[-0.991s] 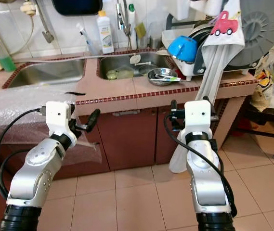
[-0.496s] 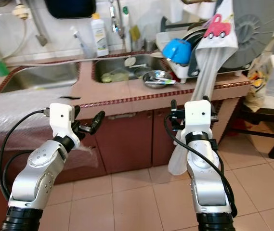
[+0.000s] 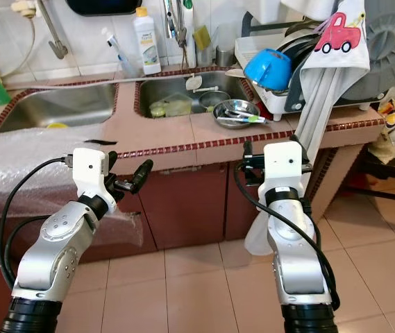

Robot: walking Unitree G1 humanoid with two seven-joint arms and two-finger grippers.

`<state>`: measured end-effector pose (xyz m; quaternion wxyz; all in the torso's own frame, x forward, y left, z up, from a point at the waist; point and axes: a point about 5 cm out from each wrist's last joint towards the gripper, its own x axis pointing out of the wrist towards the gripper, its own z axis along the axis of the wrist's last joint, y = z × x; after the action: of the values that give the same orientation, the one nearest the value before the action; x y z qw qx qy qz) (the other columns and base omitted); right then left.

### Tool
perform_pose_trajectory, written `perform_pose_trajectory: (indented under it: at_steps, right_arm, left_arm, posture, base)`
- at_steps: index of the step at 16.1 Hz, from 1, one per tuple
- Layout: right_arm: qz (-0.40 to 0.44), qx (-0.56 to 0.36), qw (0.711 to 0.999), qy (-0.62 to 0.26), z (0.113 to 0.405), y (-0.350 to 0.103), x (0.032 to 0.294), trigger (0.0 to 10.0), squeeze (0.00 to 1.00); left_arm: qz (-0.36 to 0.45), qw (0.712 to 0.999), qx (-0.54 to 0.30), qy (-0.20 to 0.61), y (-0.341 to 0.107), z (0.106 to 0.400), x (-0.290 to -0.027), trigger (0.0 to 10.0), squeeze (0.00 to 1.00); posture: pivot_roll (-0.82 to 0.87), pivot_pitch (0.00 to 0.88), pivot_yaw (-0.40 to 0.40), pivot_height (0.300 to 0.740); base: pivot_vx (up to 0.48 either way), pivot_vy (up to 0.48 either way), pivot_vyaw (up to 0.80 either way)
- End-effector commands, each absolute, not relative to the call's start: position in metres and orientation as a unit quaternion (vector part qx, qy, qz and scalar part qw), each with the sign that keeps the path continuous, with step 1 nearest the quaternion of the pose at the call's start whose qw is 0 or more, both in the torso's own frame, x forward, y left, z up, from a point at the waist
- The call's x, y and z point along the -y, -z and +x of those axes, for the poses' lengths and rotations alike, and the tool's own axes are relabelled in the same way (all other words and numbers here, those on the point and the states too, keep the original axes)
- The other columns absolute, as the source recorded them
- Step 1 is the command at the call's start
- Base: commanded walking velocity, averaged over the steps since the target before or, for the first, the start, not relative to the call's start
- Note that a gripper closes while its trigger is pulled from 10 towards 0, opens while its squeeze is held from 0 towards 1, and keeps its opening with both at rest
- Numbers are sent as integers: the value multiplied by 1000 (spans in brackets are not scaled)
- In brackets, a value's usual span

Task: Kitchen organization

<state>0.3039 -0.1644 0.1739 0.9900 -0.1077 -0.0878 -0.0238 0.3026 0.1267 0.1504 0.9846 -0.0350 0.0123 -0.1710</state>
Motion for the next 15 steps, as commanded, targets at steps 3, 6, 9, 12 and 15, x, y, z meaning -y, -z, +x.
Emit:
perform_pose_trajectory:
  at_steps: [3, 6, 9, 12, 15]
  right_arm:
    - [-107, 90, 990, 27, 304, -177, 165, 10000, 0]
    - [-107, 89, 990, 25, 305, -176, 165, 10000, 0]
    - [-108, 87, 990, 23, 305, -176, 164, 10000, 0]
    - [-108, 86, 990, 20, 307, -176, 163, 10000, 0]
    - [-111, 90, 990, 15, 307, -176, 162, 10000, 0]
  left_arm:
    - [-35, 983, -9, 181, -153, 300, -125, 10000, 0]
    - [-35, 983, -10, 181, -153, 300, -125, 10000, 0]
    - [-37, 982, -13, 185, -151, 299, -123, 10000, 0]
    - [-37, 983, -14, 180, -150, 299, -124, 10000, 0]
    - [-33, 985, -23, 166, -147, 301, -127, 10000, 0]
  posture:
    - [32, 0, 81, 740]
    - [33, 0, 79, 740]
    - [33, 0, 75, 740]
    - [35, 0, 73, 740]
    - [35, 0, 73, 740]
  base:
    - [115, 0, -685]
    - [0, 0, -777]
    - [0, 0, -775]
    - [0, 0, -777]
    - [0, 0, -254]
